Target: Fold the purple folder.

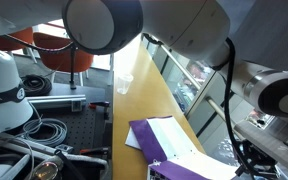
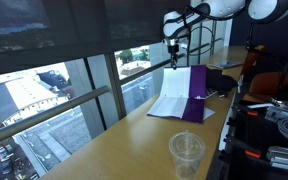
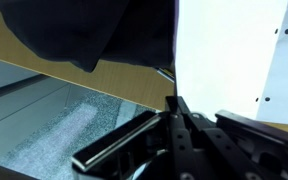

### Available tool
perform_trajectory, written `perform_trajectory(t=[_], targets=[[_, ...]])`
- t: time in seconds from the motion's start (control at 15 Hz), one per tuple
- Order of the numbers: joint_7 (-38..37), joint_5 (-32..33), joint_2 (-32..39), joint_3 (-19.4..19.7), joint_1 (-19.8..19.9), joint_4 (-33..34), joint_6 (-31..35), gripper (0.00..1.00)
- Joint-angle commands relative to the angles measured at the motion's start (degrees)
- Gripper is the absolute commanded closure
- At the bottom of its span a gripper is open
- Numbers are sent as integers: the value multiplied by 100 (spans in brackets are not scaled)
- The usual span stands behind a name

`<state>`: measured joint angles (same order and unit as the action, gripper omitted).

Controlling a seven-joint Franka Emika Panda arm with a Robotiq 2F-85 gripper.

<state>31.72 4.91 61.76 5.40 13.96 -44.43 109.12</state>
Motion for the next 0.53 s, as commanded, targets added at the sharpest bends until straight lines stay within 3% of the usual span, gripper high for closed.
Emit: perform_trajectory(t=[0.0,0.47], targets=[[-97,442,-434,308,-261,-519,479,100],[-272,719,-1749,347,-856,-1956,649,100]])
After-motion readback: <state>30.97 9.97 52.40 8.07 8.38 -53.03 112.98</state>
